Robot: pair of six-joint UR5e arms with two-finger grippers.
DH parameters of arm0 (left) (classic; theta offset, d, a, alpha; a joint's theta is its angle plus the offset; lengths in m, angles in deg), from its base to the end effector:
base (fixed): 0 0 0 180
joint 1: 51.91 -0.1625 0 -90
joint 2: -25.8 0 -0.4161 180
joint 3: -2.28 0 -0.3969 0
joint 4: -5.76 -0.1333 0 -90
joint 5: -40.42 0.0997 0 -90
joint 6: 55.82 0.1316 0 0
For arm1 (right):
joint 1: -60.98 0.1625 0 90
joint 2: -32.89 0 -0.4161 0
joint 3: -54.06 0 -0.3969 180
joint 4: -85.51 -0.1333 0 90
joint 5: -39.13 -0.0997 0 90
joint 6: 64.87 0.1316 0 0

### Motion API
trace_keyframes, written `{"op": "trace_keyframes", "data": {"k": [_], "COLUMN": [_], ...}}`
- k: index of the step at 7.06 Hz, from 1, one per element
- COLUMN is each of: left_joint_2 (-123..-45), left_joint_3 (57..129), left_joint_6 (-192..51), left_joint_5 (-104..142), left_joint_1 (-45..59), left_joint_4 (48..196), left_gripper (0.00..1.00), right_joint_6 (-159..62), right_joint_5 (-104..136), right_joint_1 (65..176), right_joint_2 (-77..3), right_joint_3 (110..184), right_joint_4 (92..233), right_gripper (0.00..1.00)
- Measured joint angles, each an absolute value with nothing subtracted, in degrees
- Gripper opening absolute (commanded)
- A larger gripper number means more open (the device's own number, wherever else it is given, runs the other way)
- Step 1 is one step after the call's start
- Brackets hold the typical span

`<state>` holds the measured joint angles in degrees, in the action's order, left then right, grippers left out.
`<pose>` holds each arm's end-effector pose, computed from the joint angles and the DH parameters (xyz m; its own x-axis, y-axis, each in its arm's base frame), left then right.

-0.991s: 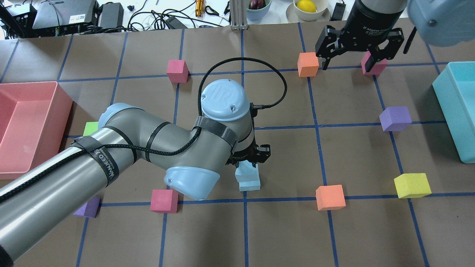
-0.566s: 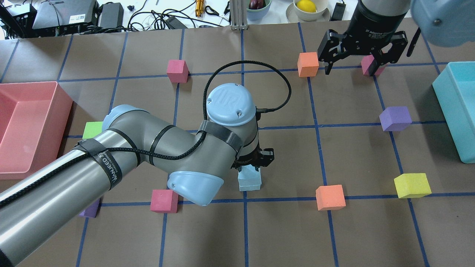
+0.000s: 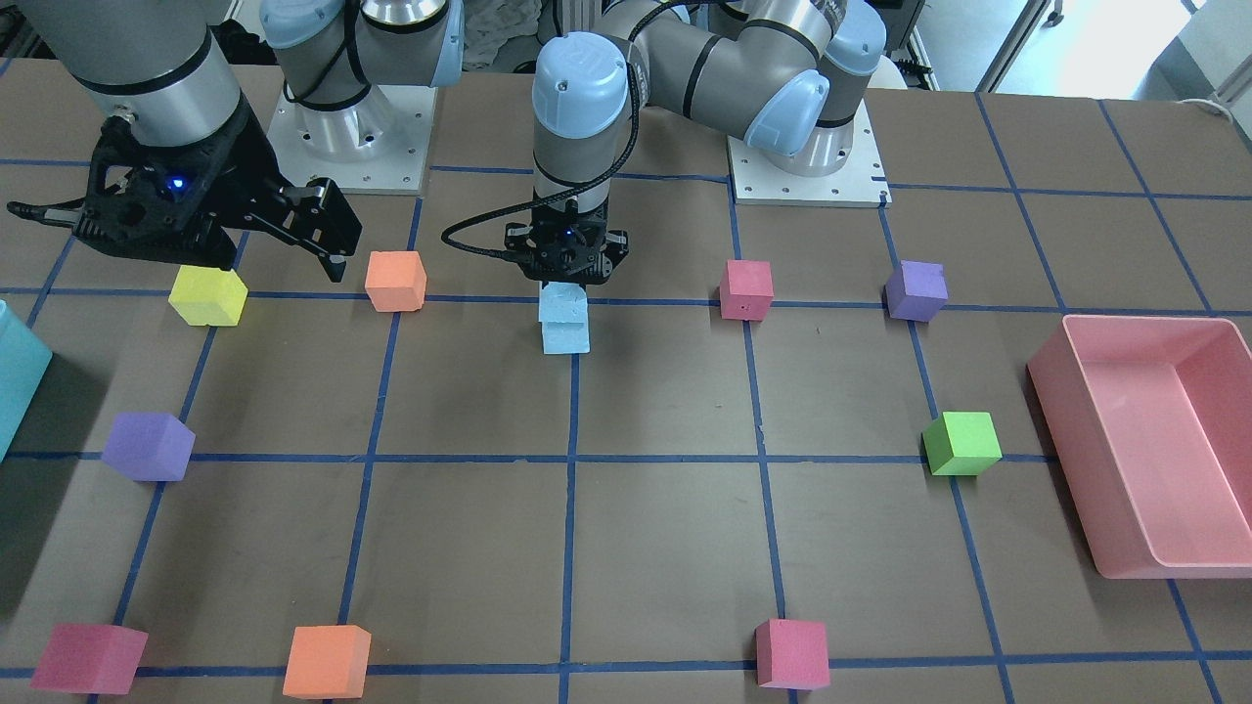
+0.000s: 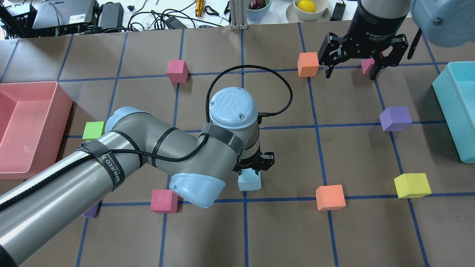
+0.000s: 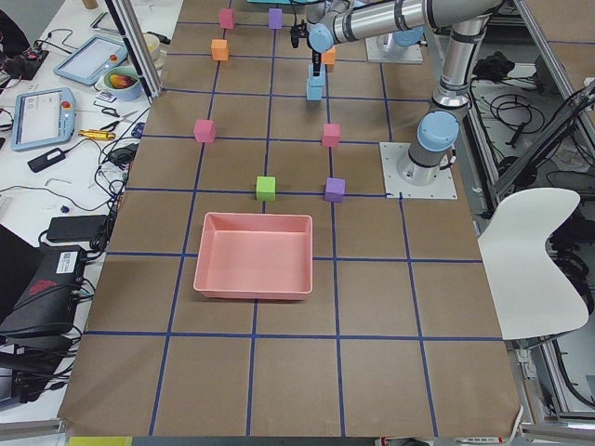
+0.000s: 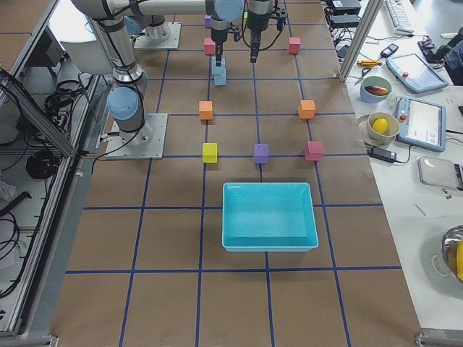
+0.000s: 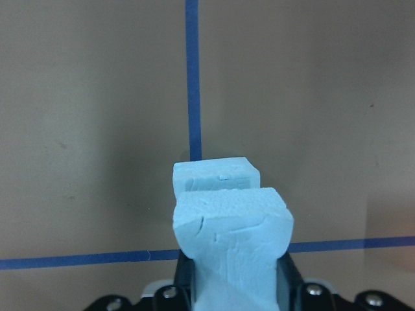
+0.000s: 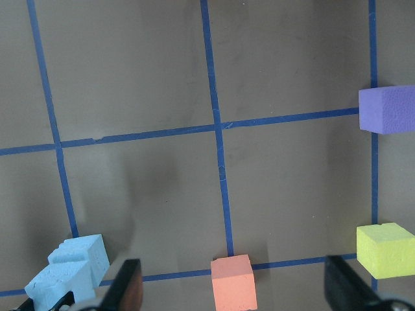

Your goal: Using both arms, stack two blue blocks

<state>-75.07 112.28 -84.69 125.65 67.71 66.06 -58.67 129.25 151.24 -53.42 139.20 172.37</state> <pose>-0.3805 -0.3774 0.2343 -0.9980 0.0104 0.0629 0.0140 0.9982 0.0580 0.1354 -0.5181 0.4509 -0.9946 0.1034 0.0058 0.1035 0.9941 0.0339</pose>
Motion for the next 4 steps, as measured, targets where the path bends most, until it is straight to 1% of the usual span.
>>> {"op": "trace_keyframes", "data": {"k": [1, 4], "left_joint_2": [-75.2, -75.2], "left_joint_3": [112.4, 112.3], "left_joint_6": [-84.6, -84.2], "left_joint_5": [125.7, 125.7], "left_joint_1": [67.7, 67.7], "left_joint_4": [66.1, 65.7], "left_gripper": [0.13, 0.1], "right_joint_6": [-58.7, -58.6], "right_joint_5": [129.2, 129.3], "right_joint_1": [151.2, 151.3], "right_joint_2": [-53.4, -53.4], "right_joint_3": [139.1, 139.1], "right_joint_4": [172.0, 171.8], "right_gripper": [1.0, 1.0]}}
